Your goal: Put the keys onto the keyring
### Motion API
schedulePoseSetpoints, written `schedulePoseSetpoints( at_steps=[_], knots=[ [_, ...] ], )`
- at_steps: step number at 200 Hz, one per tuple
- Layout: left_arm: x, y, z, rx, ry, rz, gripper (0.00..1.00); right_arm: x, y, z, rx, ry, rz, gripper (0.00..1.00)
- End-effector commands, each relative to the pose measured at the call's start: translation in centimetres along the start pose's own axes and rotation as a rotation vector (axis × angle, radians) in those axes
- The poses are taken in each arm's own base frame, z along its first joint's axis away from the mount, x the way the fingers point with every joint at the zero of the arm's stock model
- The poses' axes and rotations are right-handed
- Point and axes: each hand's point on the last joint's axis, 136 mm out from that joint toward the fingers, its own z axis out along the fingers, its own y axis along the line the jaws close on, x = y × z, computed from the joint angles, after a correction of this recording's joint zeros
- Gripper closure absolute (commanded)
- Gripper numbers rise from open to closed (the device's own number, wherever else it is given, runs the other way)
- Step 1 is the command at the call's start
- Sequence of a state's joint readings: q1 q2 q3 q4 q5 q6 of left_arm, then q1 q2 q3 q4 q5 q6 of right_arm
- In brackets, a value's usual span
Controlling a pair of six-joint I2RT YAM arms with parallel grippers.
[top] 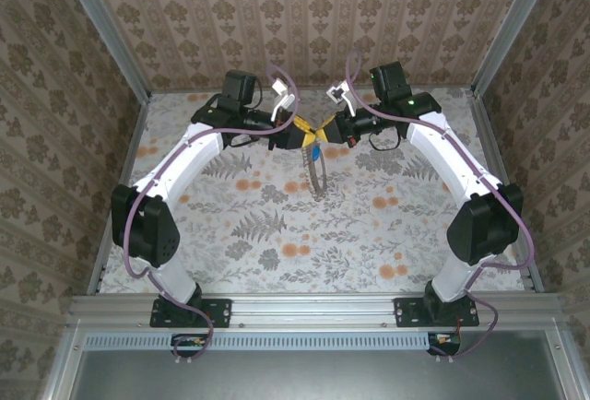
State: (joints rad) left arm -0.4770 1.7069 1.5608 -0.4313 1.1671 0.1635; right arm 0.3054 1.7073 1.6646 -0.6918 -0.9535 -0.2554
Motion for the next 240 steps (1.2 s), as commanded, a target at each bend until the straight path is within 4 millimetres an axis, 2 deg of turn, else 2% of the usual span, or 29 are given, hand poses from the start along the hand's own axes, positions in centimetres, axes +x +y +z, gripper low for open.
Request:
schedulePoseSetpoints(
  at_steps=[1,35,40,116,238,240],
  knots=[
    [0.1,0.1,-0.2,0.015,-0.003,0.009,0.72,-1.6,1.4,-1.1,-0.004,-0.05,-0.055,1.0],
    [-0.3,0.0,-0.5,0.001,-0.033,0.025,0.68,-1.5,1.4,-1.1,-0.004,-0.05,-0.055,1.0],
    [-0.5,0.8,-1.5,-0.026,-0.048,0.022,0.67,-1.5,1.4,-1.1,-0.004,-0.05,-0.053,1.0],
    [-1.9,-0.1,-2.6,-0.085,-0.119,0.092,0.64,-1.5,1.0,-1.0,0.007,-0.055,-0.049,1.0],
    [-0.9,1.1,-1.0,-0.047,-0.072,0.043,0.64,-1.9,1.4,-1.1,-0.002,-0.069,-0.056,1.0],
    [-0.8,0.5,-0.2,-0.028,-0.063,0.046,0.64,-1.9,1.4,-1.1,-0.002,-0.07,-0.058,1.0]
  ],
)
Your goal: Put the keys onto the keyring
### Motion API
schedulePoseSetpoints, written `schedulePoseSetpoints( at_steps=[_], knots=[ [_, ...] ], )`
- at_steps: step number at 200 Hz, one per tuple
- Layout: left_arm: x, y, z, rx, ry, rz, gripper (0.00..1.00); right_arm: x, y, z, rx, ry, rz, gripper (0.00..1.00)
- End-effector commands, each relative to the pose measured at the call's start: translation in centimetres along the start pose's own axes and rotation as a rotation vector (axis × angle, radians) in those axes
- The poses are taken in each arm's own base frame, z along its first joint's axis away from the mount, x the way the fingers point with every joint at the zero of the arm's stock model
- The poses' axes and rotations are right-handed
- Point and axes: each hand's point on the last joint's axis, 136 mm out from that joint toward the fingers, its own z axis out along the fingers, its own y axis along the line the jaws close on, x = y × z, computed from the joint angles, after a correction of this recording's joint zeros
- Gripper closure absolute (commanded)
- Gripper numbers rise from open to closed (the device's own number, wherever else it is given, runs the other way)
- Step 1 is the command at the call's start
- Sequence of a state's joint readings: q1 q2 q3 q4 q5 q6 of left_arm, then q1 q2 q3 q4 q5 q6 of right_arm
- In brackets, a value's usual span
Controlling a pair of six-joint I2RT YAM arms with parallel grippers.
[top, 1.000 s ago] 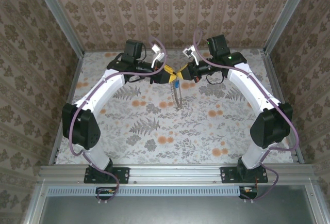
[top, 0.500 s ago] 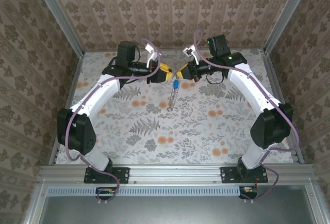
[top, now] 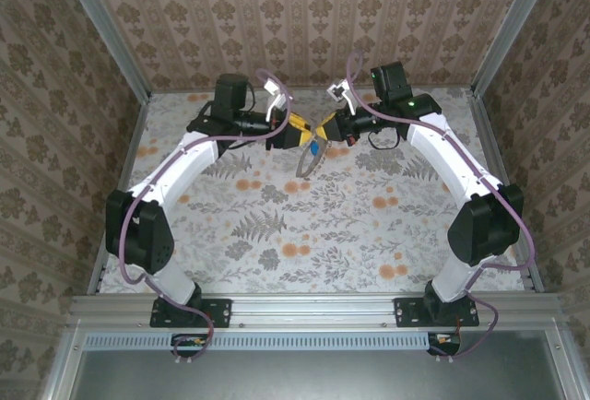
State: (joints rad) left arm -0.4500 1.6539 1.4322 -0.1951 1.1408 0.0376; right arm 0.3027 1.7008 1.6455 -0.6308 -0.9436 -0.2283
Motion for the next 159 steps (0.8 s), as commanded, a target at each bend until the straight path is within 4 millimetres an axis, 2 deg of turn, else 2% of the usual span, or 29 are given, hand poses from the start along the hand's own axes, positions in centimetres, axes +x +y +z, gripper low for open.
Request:
schedulePoseSetpoints(
  at_steps=[1,72,109,159],
  knots=[
    [-0.5,-0.8,0.9,0.036,0.009,0.031,0.64,-1.5,1.8,-1.1,-0.02,-0.044,-0.046,1.0],
    [0.0,-0.8,1.8,0.055,0.032,0.02,0.65,-1.3,1.7,-1.1,-0.017,-0.042,-0.045,1.0],
    [0.5,-1.0,1.9,0.072,0.039,0.014,0.73,-1.3,1.7,-1.1,-0.013,-0.043,-0.046,1.0],
    [0.1,-0.9,2.0,0.072,0.024,0.02,0.91,-1.3,1.9,-1.2,-0.017,-0.044,-0.046,1.0]
  ],
)
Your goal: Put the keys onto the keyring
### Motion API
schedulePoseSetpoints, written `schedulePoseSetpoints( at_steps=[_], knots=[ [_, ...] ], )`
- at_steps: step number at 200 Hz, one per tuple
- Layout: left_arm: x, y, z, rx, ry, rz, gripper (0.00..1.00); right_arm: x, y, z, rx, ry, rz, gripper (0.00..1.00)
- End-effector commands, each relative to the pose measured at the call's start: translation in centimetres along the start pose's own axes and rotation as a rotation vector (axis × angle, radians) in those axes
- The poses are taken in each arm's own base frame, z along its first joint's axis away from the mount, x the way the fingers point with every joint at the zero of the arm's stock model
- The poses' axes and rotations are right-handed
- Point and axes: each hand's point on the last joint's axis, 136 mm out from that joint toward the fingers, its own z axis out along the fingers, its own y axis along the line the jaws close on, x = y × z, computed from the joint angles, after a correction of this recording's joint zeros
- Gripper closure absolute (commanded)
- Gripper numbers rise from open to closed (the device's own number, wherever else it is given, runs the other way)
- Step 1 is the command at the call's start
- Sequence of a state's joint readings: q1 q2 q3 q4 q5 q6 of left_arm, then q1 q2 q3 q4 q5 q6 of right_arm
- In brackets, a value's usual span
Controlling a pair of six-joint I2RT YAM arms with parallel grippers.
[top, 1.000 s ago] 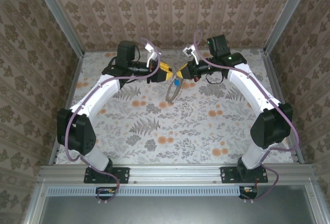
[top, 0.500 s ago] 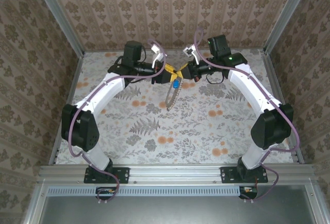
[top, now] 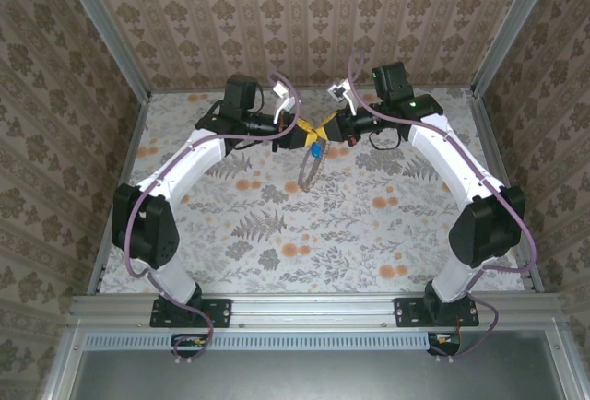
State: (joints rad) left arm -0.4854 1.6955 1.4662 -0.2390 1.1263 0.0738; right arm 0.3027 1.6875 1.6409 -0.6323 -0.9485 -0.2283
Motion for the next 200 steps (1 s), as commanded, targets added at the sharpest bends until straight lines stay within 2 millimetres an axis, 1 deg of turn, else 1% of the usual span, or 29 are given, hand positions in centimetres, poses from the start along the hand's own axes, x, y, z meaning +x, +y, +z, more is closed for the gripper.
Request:
schedulePoseSetpoints(
  at_steps=[1,17,46,50,58,64,71,73,81,109,119,126,127,130,137,160,176,200],
  knots=[
    [-0.7,-1.0,0.4,0.053,-0.012,0.023,0.91,-1.2,1.4,-0.9,-0.013,-0.04,-0.041,1.0],
    [-1.0,-1.1,0.4,0.055,-0.019,0.03,1.0,-1.2,1.5,-1.0,-0.013,-0.041,-0.04,1.0],
    [-1.4,-1.1,0.4,0.06,-0.042,0.042,1.0,-1.6,1.8,-1.3,-0.008,-0.053,-0.047,1.0],
    [-1.5,-1.2,0.4,0.06,-0.047,0.045,1.0,-1.8,1.8,-1.4,-0.004,-0.057,-0.049,0.95],
    [-1.6,-1.1,0.3,0.055,-0.059,0.048,1.0,-2.0,1.8,-1.6,0.011,-0.066,-0.046,0.79],
    [-1.8,-1.1,0.2,0.054,-0.068,0.048,1.0,-2.3,1.8,-1.9,0.022,-0.079,-0.049,0.7],
    [-2.1,-1.1,0.1,0.055,-0.081,0.052,1.0,-2.4,1.8,-2.4,0.035,-0.09,-0.036,0.64],
    [-2.1,-1.1,0.0,0.055,-0.085,0.054,1.0,-2.8,1.7,-2.6,0.044,-0.106,-0.049,0.63],
    [-2.3,-1.0,-0.1,0.056,-0.097,0.047,1.0,-3.1,1.5,-3.3,0.067,-0.133,-0.049,0.59],
    [-2.9,-1.1,-0.5,0.055,-0.131,0.047,1.0,-3.3,1.3,-5.7,0.138,-0.226,-0.025,0.58],
    [-3.1,-1.2,-0.6,0.056,-0.143,0.047,1.0,-3.0,1.1,-6.4,0.168,-0.254,-0.011,0.58],
    [-3.3,-1.2,-0.6,0.06,-0.151,0.048,1.0,-2.4,0.4,-6.4,0.193,-0.269,0.012,0.58],
    [-3.3,-1.3,-0.7,0.059,-0.153,0.049,1.0,-2.5,0.7,-6.6,0.196,-0.277,0.006,0.58],
    [-3.4,-1.3,-0.7,0.062,-0.156,0.05,1.0,-2.6,1.0,-7.0,0.207,-0.294,0.001,0.58],
    [-3.6,-1.4,-0.7,0.064,-0.163,0.053,1.0,-2.3,0.7,-7.2,0.229,-0.32,0.016,0.58],
    [-4.1,-1.5,-0.9,0.065,-0.189,0.051,1.0,-0.9,0.0,-6.9,0.243,-0.393,0.064,0.58],
    [-4.4,-1.8,-1.0,0.073,-0.204,0.053,1.0,-0.1,-0.3,-6.4,0.214,-0.435,0.084,0.58],
    [-4.8,-2.1,-1.0,0.086,-0.222,0.047,1.0,0.3,-0.3,-5.5,0.158,-0.463,0.103,0.57]
  ],
)
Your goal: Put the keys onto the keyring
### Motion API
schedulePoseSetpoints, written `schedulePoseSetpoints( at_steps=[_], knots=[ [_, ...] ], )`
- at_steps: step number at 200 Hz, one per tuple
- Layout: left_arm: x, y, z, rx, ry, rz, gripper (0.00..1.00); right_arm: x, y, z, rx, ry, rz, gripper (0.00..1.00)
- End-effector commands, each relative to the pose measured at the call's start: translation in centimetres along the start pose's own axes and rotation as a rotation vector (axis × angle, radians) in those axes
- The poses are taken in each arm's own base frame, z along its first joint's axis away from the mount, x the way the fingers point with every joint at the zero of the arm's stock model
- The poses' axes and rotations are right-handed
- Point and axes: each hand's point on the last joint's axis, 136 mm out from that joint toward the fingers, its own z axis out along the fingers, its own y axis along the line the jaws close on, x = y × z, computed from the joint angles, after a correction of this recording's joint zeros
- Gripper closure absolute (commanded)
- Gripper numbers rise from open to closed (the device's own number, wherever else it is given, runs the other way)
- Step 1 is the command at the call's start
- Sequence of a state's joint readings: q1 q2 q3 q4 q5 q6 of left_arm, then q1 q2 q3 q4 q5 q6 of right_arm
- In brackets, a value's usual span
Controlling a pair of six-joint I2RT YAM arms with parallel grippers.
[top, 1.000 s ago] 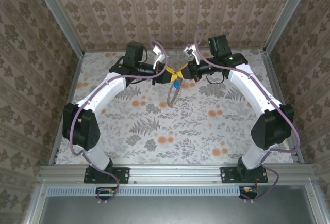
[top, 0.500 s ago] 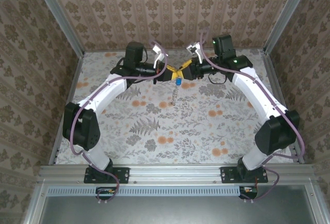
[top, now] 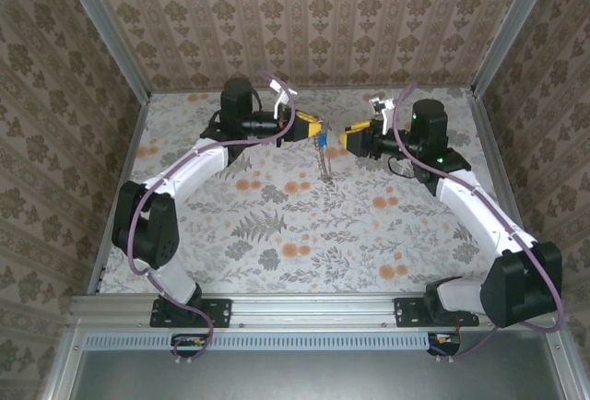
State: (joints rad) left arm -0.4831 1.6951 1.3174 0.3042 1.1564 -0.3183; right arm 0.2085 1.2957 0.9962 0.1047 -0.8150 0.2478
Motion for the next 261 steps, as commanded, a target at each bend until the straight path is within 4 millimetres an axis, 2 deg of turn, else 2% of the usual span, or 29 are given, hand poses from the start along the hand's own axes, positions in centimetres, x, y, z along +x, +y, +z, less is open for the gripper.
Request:
schedulePoseSetpoints(
  at_steps=[1,48,96,166,189,212,261],
  knots=[
    [-2.6,-2.6,-0.6,0.053,-0.058,0.074,1.0,-2.2,1.0,0.4,-0.063,-0.116,0.0,0.57],
    [-3.2,-3.2,-0.8,0.066,-0.101,0.064,1.0,-1.4,3.1,1.8,-0.14,-0.098,-0.035,0.54],
    [-4.0,-3.6,-1.0,0.085,-0.148,0.057,1.0,-1.1,3.6,3.2,-0.16,-0.078,-0.05,0.53],
    [-4.3,-3.4,-1.1,0.082,-0.193,0.034,1.0,-2.3,5.0,4.0,-0.184,-0.098,-0.087,0.54],
    [-4.3,-3.4,-1.0,0.082,-0.194,0.03,1.0,-2.5,4.9,4.1,-0.166,-0.103,-0.099,0.55],
    [-4.2,-3.3,-1.0,0.081,-0.193,0.028,1.0,-2.2,4.2,4.8,-0.158,-0.094,-0.084,0.61],
    [-4.3,-3.2,-1.1,0.069,-0.199,0.026,1.0,-2.1,3.8,5.0,-0.14,-0.086,-0.085,0.9]
  ],
)
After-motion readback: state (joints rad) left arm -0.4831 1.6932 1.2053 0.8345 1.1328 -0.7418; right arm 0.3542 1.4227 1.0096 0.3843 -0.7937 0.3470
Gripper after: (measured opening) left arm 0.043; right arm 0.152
